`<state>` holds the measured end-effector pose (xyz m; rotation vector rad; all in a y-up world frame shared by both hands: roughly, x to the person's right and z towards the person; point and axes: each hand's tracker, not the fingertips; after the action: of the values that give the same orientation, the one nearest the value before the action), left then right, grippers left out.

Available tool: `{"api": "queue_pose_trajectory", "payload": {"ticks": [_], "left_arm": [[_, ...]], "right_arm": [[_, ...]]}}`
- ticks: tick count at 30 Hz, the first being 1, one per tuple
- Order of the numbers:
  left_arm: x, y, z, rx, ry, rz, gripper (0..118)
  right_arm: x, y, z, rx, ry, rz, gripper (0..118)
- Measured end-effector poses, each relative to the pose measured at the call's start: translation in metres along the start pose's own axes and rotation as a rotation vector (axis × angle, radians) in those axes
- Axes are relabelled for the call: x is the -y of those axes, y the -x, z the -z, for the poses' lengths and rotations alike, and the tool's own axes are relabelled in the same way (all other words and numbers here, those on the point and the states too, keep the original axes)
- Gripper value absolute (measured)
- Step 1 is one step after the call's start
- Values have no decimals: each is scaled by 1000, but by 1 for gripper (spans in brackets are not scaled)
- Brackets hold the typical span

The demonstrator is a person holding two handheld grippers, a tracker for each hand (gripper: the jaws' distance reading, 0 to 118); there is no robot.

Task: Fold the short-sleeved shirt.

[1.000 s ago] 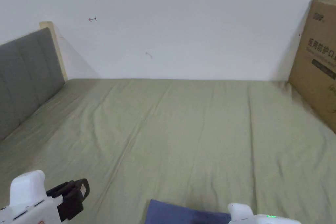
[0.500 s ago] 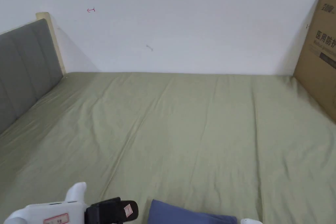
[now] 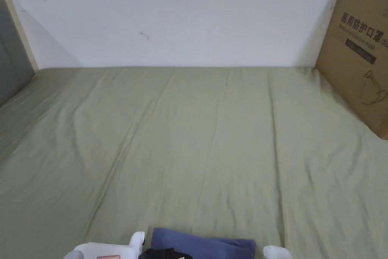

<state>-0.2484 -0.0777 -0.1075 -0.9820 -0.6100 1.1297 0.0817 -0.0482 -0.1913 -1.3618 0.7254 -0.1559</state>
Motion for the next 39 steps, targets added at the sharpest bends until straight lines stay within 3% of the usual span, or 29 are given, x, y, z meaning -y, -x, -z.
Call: {"api": "queue_pose_trajectory", "payload": {"ticks": [1, 2, 3, 4, 5, 6, 7, 9, 12, 15, 18, 23, 28, 32, 37, 39], "left_arm": [[-10, 6, -5, 1, -1, -4, 113], [-14, 8, -10, -15, -12, 0, 101], [-13, 8, -16, -78, -29, 18, 74], [-11, 7, -19, -196, -43, 49, 35], [-15, 18, -21, -297, -45, 85, 33], [-13, 22, -22, -267, -24, 73, 33], [-11, 18, -28, -214, -45, 67, 33], [-3, -4, -18, -297, -59, 148, 32], [2, -22, -28, -268, -88, 149, 29], [10, -53, -53, -210, -150, 202, 29], [5, -70, -96, -270, -178, 263, 29], [-12, -69, -190, -478, -265, 273, 28], [-21, -59, -266, -759, -334, 282, 26], [-38, -40, -290, -971, -313, 267, 26], [-53, -16, -281, -1318, -215, 389, 26], [-57, -11, -276, -1381, -202, 430, 28]], "right_arm": [[0, -1, 0, -3, 0, 4, 0], [0, -2, 0, -7, -1, 7, 0], [0, -3, 0, -11, -2, 10, 0], [1, -3, 0, -14, -4, 12, 0], [1, -4, 0, -24, -7, 14, 0], [2, -4, 1, -77, -5, 36, 0], [1, -3, 0, -26, -1, 38, 0], [-1, 2, -4, -26, -2, 35, 0], [-5, 13, -23, 31, -50, -22, 0], [-9, 20, -52, 8, -103, -29, 0], [-14, 26, -77, 2, -165, -37, 0], [-14, 36, -93, 103, -256, -137, 0], [-10, 37, -89, 104, -229, -105, 0], [-7, 40, -83, 135, -212, -107, 0], [-8, 43, -76, 150, -189, -110, 0], [-8, 47, -76, 155, -189, -118, 0]]}}
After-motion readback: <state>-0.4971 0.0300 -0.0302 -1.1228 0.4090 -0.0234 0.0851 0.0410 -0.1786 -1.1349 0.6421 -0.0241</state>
